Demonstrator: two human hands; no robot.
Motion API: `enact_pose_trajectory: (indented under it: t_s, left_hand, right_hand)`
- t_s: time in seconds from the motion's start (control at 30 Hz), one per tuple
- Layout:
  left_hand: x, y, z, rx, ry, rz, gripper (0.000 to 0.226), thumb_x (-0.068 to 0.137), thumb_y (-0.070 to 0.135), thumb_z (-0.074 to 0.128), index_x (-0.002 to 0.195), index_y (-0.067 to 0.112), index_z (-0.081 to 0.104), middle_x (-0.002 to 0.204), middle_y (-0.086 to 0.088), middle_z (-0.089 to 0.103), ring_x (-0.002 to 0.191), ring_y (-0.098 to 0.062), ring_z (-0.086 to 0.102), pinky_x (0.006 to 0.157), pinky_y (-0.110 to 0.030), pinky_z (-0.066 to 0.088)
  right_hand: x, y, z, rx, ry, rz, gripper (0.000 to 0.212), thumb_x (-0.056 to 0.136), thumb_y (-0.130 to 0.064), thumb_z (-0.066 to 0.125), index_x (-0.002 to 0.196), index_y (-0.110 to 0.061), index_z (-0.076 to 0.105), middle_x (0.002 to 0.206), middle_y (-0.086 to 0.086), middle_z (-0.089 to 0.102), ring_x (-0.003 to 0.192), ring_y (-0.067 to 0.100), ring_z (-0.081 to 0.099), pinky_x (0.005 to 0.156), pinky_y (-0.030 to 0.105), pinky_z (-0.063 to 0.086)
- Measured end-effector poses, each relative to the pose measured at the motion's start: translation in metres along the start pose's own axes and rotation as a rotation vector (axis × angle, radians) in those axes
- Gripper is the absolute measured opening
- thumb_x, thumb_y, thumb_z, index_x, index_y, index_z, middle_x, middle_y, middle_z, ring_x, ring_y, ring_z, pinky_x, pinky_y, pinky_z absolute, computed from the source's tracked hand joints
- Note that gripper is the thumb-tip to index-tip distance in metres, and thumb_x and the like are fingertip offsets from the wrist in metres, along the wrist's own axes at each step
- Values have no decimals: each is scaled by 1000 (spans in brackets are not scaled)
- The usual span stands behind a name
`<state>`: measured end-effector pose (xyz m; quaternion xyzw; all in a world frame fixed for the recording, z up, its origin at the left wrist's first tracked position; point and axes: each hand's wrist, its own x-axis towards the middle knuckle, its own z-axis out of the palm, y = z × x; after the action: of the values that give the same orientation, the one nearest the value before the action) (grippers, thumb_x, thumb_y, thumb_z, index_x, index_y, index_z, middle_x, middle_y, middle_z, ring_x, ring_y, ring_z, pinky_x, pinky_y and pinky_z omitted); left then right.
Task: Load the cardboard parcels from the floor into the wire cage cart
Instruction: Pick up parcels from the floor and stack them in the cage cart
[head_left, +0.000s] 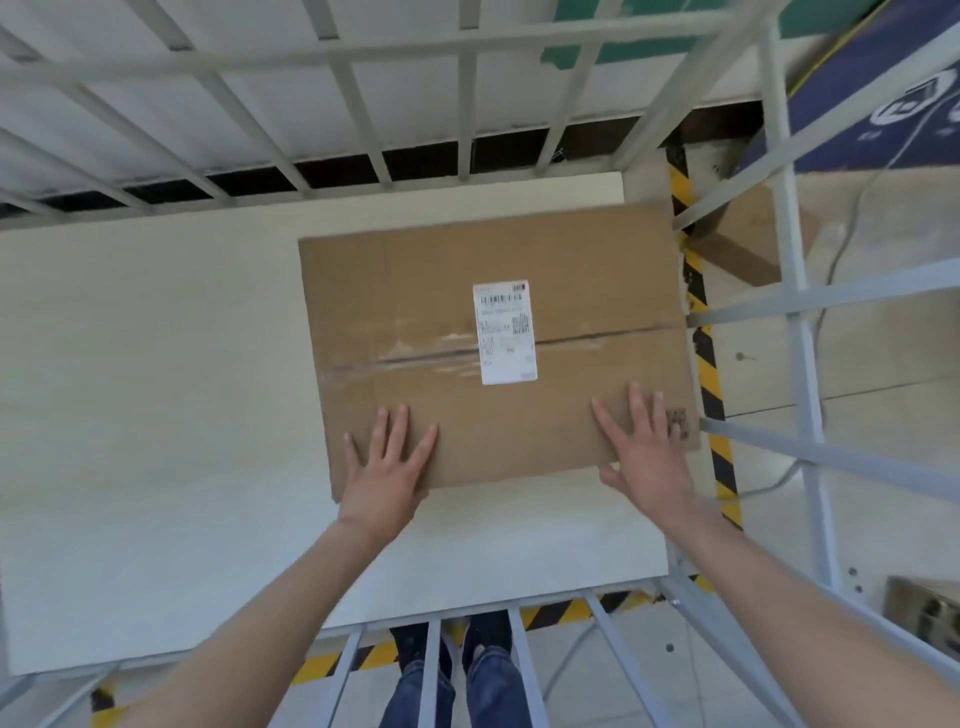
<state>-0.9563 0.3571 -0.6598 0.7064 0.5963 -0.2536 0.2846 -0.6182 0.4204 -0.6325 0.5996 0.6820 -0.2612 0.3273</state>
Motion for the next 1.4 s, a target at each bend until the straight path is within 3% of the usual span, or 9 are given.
enact_pose_trajectory:
  t_s: [0.1, 0.27, 0.43, 0.6, 0.9, 1.03, 1.2, 1.4]
  left_hand:
    - [52, -7, -51, -45, 33, 16, 90, 96, 46, 55, 157, 32, -9, 163, -13, -22, 150, -37, -20, 113, -72, 11]
    - [108, -23, -100, -46, -10, 4, 97, 92, 44, 64, 157, 36, -7, 163, -8, -24, 150, -34, -22, 113, -73, 12]
    - [96, -22, -108, -59, -4, -4, 94, 90, 43, 65, 158, 37, 1, 165, -7, -19, 151, -32, -18, 113, -72, 15]
    - [55, -16, -132, -80, 44, -5, 84, 93, 47, 61, 158, 35, 8, 167, -9, -6, 152, -34, -12, 112, -75, 8]
    - [-122, 44, -268, -197, 72, 5, 80, 98, 52, 50, 159, 33, 2, 168, -5, -2, 154, -28, -8, 118, -66, 6]
    - [-209, 82, -332, -66, 100, 162, 77, 98, 54, 45, 159, 35, 2, 168, -3, -4, 154, -27, -11, 117, -67, 1]
    - [-301, 110, -397, 25, 254, 281, 73, 98, 60, 37, 159, 34, 7, 168, -2, 2, 154, -26, -8, 118, -65, 0]
    - [-392, 158, -414, 119, 332, 536, 74, 93, 70, 26, 157, 39, 4, 168, 0, 3, 154, -24, -8, 117, -62, -6]
  right_hand:
    - [47, 9, -57, 17, 35, 5, 97, 93, -36, 65, 157, -39, -8, 163, 12, -26, 149, 44, -15, 119, 61, 17]
    - [89, 9, -103, 76, 11, 45, 100, 90, -27, 70, 157, -41, -2, 163, 10, -24, 150, 43, -14, 117, 59, 25]
    - [75, 4, -97, 177, 41, 42, 95, 91, -19, 66, 158, -37, 0, 165, 10, -19, 149, 42, -15, 119, 61, 14]
    - [37, -7, -122, 220, 160, -63, 85, 98, -23, 58, 158, -36, 0, 167, 13, 3, 152, 40, -4, 121, 55, 18]
    - [-169, -39, -217, 340, 192, -117, 81, 100, -34, 49, 159, -33, -7, 167, 6, -10, 152, 34, -12, 123, 50, 13]
    - [-275, -32, -258, 441, 266, -66, 85, 94, -49, 48, 157, -40, -8, 167, -6, -10, 153, 26, -10, 121, 50, 13]
    - [-395, -15, -288, 413, 434, 17, 80, 93, -61, 37, 157, -40, -7, 167, -5, -9, 154, 27, -7, 120, 52, 6]
    - [-543, -10, -248, 390, 510, 70, 79, 93, -62, 31, 157, -38, -8, 166, -3, -16, 153, 25, -15, 122, 49, 0]
